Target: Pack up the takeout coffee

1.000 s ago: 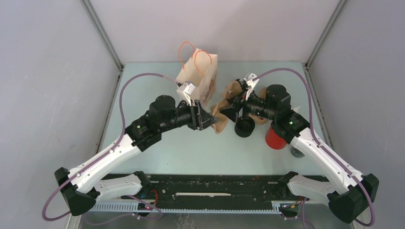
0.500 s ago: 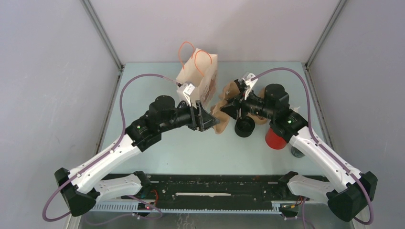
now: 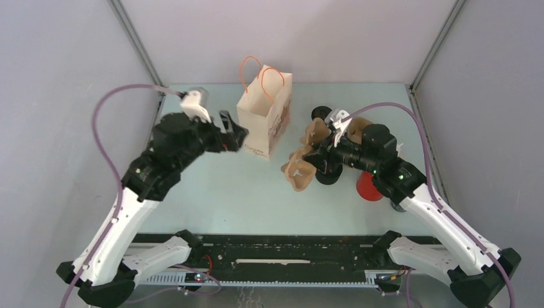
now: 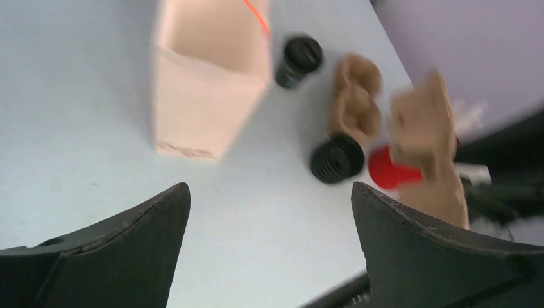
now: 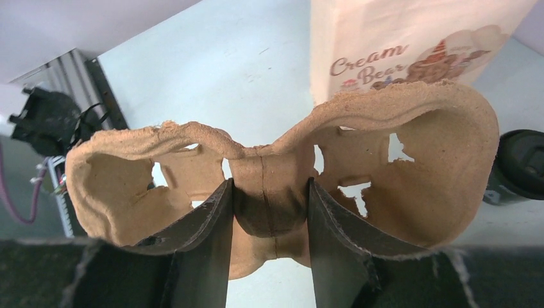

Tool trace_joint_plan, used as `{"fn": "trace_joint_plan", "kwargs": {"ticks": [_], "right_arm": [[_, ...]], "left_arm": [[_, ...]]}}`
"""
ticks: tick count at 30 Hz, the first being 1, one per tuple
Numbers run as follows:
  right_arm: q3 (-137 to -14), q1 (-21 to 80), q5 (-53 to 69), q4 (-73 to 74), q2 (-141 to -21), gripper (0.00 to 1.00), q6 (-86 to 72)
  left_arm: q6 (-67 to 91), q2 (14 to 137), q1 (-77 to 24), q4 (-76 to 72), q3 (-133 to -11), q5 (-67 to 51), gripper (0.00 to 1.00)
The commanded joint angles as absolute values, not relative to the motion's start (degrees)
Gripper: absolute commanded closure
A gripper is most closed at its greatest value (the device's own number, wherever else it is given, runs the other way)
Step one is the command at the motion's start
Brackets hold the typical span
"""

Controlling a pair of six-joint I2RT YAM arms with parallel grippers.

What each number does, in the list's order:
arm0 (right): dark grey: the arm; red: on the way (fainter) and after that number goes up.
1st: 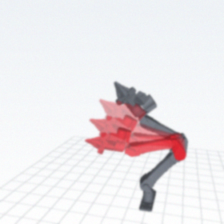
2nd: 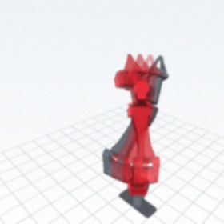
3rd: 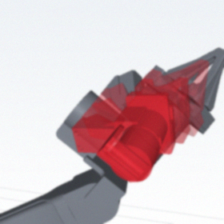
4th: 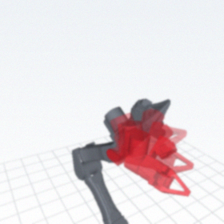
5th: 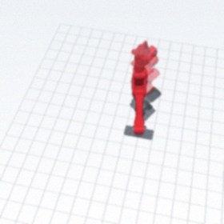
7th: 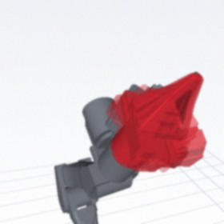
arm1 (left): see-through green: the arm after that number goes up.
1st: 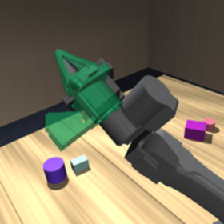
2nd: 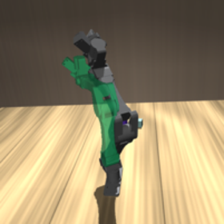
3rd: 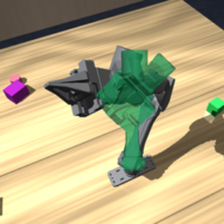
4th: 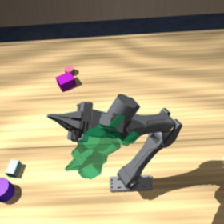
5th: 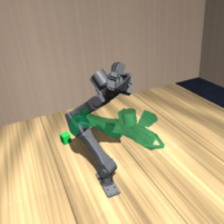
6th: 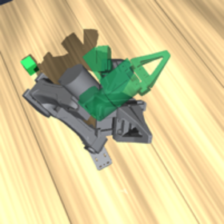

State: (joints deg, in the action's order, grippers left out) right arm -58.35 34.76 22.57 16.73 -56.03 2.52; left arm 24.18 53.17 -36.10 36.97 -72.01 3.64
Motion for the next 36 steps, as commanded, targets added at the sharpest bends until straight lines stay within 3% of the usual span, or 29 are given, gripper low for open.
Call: {"fn": "trace_joint_plan", "kwargs": {"ticks": [1,8,15,18,22,24,29,34,36], "right_arm": [[-55.5,38.5,21.9,18.0,-52.3,0.62,2.5],[-54.1,41.4,20.8,19.1,-49.8,0.62,2.1],[-54.0,41.3,20.2,21.0,-47.6,0.62,2.8],[-54.0,41.1,20.0,21.8,-47.0,0.62,3.1],[-53.9,39.8,21.2,21.5,-45.7,0.62,2.6],[-53.5,38.4,22.9,20.4,-45.2,0.61,2.3],[-53.4,34.7,26.7,19.5,-44.6,0.61,1.4],[-53.4,33.8,27.1,19.6,-43.1,0.61,0.3],[-53.4,33.8,27.0,19.7,-42.6,0.61,0.3]], "left_arm": [[19.1,58.0,-27.1,41.6,-82.1,8.2,0.0],[22.3,77.7,-16.2,36.8,-99.0,-5.9,0.01],[26.2,98.4,-10.8,34.4,-118.3,-18.3,0.1],[25.7,104.4,-10.5,37.1,-125.6,-16.0,0.05],[25.5,108.1,-10.5,36.4,-126.6,-16.5,0.01],[26.3,109.9,-10.3,35.9,-126.8,-17.5,0.08],[30.7,113.6,-9.0,32.3,-126.0,-22.6,0.36],[35.7,116.5,-7.9,27.9,-126.6,-28.4,0.46],[37.5,117.5,-7.5,26.5,-127.7,-30.6,0.54]]}}
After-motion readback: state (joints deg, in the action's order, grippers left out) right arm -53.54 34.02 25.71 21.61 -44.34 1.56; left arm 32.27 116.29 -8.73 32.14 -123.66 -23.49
